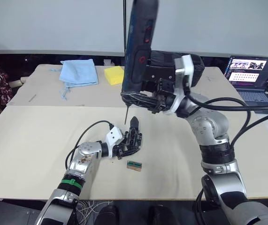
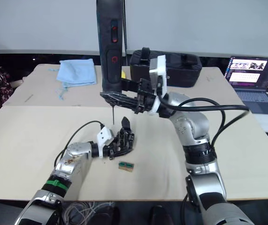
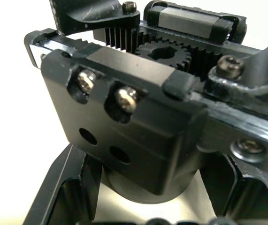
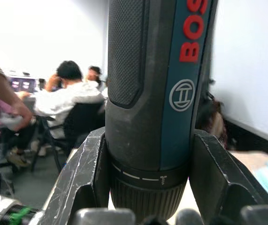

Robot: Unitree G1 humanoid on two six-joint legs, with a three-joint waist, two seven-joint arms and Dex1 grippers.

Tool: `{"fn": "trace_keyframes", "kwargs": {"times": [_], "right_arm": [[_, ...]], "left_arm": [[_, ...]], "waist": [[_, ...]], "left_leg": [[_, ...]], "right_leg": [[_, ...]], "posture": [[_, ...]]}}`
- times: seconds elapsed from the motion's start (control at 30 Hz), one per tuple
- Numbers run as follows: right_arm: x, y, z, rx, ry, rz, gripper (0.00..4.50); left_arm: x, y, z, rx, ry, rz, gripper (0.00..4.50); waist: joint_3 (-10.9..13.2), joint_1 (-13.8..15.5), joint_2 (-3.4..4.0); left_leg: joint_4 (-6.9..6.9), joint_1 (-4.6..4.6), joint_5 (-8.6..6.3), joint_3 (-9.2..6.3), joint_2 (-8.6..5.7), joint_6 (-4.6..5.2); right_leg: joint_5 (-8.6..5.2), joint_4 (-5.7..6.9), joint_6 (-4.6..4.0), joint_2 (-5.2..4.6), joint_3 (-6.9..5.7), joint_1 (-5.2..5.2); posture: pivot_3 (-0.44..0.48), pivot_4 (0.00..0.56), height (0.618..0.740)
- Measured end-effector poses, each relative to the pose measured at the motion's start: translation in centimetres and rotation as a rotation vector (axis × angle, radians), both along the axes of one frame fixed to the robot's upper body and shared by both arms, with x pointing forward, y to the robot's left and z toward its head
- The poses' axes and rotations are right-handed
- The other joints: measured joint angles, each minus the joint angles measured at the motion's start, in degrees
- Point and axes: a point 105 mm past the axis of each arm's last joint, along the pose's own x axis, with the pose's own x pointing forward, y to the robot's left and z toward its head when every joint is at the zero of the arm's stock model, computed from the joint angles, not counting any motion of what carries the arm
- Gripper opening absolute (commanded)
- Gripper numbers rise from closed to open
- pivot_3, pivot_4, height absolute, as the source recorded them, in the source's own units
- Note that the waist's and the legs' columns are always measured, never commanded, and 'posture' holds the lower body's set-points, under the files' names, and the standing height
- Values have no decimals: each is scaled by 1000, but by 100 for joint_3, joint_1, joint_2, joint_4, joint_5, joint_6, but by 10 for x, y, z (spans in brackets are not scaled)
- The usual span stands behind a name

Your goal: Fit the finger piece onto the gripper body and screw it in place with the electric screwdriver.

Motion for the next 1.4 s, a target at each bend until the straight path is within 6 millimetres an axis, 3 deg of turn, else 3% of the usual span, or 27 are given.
{"fn": "trace_keyframes", "kwargs": {"times": [0.17,0.2,0.3,0.5,0.73,0.83,0.97,1.1,1.17,1.27,1.4], "right_arm": [[2,-9,-10,-25,32,-8,1929],[1,-10,-9,-17,31,-7,1929],[-4,-18,-2,-7,18,-1,1929],[-19,-26,10,-5,-8,32,1929],[-15,-52,10,-23,2,-68,1929],[-13,-72,-1,-74,24,-141,1929],[-13,-122,-28,-137,92,-334,1929],[-23,-142,-58,-210,110,-402,1929],[-32,-143,-67,-232,105,-396,1929],[-36,-133,-61,-209,63,-386,1929],[-49,-91,-48,-160,-26,-258,1929]], "left_arm": [[0,0,0,3,2,5,2386],[1,0,0,2,6,9,3419],[1,0,1,2,5,16,4423],[-1,13,0,3,3,32,4423],[-15,51,0,23,1,37,4423],[-30,75,2,-1,6,23,4423],[-62,131,9,17,33,17,4423],[-76,162,17,95,-18,5,4423],[-84,175,14,120,1,5,4423],[-83,171,18,108,-24,-26,4423],[-79,134,30,71,-98,-144,4423]], "waist": [[0,4,0],[0,8,0],[0,11,0],[0,-61,0],[1,-156,0],[6,-143,-1],[13,-90,-10],[25,-14,5],[36,8,12],[59,8,12],[62,9,10]], "left_leg": [[0,-1,0,2,1,0],[0,-1,0,1,1,0],[-1,-3,0,1,1,0],[-9,6,0,1,8,0],[-32,11,-1,3,13,0],[-39,1,-3,5,12,-5],[-41,-59,-7,8,9,-10],[-40,-65,-7,18,4,-11],[-40,-66,-7,21,5,-11],[-35,-66,-7,22,8,-12],[-33,-65,-18,20,12,-31]], "right_leg": [[1,1,-1,0,1,-5],[1,1,-1,0,1,-4],[0,0,-1,0,1,-6],[-4,2,-9,4,0,-7],[-12,4,-24,5,-2,-16],[-16,1,-27,0,0,-29],[-18,0,-31,-5,3,-94],[-22,-3,-21,-9,4,-101],[-22,-4,-15,-9,5,-103],[-9,-3,-12,-9,4,-102],[-5,-1,-13,0,3,-99]], "posture": [[0,150,740],[0,150,740],[0,150,740],[0,150,740],[0,150,740],[0,150,740],[0,150,740],[0,150,740],[0,150,740],[0,150,740],[0,150,740]]}}
